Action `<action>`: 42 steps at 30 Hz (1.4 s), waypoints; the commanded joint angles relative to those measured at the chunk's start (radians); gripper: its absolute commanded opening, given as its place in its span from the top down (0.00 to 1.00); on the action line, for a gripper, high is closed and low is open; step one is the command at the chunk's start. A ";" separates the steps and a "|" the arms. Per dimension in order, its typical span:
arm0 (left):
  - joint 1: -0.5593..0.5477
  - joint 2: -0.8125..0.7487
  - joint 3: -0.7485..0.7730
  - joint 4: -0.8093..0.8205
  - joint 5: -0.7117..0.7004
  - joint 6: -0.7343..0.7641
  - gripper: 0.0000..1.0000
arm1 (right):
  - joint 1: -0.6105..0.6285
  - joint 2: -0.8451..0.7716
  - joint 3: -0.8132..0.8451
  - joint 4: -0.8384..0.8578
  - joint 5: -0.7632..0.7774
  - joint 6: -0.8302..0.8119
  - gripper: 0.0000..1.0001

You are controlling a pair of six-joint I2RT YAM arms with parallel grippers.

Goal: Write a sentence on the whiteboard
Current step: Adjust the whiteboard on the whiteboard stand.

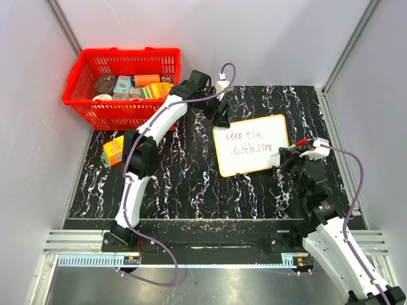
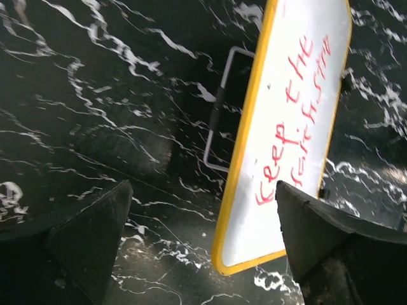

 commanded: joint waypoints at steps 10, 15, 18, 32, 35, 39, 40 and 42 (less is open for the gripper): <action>0.003 0.097 0.078 -0.135 0.282 0.084 0.13 | -0.005 -0.012 0.004 -0.004 -0.017 -0.003 1.00; 0.003 0.100 0.047 -0.190 0.294 0.147 0.28 | -0.006 -0.019 0.003 -0.007 -0.010 -0.003 1.00; 0.001 0.099 0.045 -0.233 0.299 0.193 0.42 | -0.005 -0.019 -0.001 -0.006 -0.010 -0.001 1.00; 0.001 0.128 0.064 -0.468 0.211 0.417 1.00 | -0.005 -0.032 0.006 -0.020 -0.024 0.008 1.00; 0.001 0.140 0.079 -0.518 0.205 0.439 1.00 | -0.005 -0.034 0.013 -0.027 -0.028 0.005 1.00; 0.000 0.139 0.094 -0.589 0.242 0.480 1.00 | -0.003 -0.045 0.019 -0.040 -0.033 0.007 1.00; 0.000 0.139 0.108 -0.603 0.245 0.485 1.00 | -0.005 -0.045 0.022 -0.043 -0.034 0.007 1.00; -0.002 0.137 0.116 -0.643 0.239 0.488 1.00 | -0.003 -0.052 0.025 -0.047 -0.039 0.011 1.00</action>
